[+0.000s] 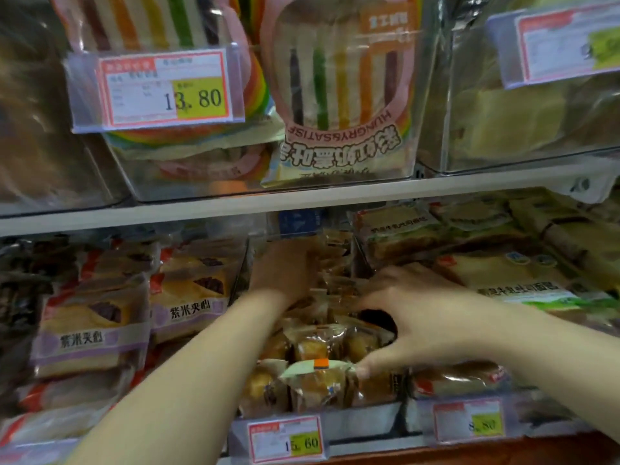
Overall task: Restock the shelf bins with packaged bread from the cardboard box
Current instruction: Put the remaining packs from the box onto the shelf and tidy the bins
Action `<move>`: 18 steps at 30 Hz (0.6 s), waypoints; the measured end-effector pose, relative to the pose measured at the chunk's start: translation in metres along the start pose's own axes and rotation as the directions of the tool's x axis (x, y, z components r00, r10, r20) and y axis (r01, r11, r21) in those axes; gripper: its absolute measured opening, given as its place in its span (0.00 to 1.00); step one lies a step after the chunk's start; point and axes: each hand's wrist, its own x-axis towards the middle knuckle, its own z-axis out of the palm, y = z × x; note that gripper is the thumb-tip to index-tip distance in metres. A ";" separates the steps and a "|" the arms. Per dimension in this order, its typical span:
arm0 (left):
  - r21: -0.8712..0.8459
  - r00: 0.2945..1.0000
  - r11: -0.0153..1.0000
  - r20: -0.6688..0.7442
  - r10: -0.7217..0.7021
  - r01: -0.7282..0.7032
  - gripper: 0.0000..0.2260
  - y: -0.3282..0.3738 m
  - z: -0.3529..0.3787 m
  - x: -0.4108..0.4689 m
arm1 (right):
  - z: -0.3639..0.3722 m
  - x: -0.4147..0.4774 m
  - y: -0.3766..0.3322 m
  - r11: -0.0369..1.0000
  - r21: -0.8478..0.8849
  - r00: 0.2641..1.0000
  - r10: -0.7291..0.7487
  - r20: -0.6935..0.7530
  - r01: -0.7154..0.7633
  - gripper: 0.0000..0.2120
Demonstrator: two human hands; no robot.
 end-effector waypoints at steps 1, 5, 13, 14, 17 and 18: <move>0.023 1.000 1.000 0.013 0.014 -0.015 0.12 -0.001 0.003 0.007 | 0.000 0.002 0.003 0.999 -0.026 1.000 -0.021 0.009 0.021 0.41; 0.043 0.997 0.999 0.074 -0.008 0.005 0.13 0.004 0.006 0.026 | 0.007 0.010 0.006 0.985 -0.143 0.995 -0.100 -0.019 0.096 0.34; -0.056 0.973 0.982 0.138 0.184 -0.178 0.12 0.006 0.011 0.025 | 0.011 0.015 0.007 0.986 -0.127 0.995 -0.103 0.009 0.104 0.28; -0.070 0.968 0.978 0.144 0.207 -0.199 0.12 0.004 0.012 0.025 | 0.012 0.015 0.007 0.990 -0.109 0.996 -0.093 0.018 0.094 0.28; -0.104 0.978 0.978 0.092 0.189 -0.179 0.13 0.000 0.013 0.024 | 0.015 0.012 0.008 0.998 -0.019 0.996 -0.062 0.061 0.063 0.30; -0.157 0.988 0.977 0.030 0.152 -0.145 0.12 0.001 0.011 0.025 | 0.014 0.010 0.009 0.998 0.034 0.996 -0.061 0.069 0.058 0.32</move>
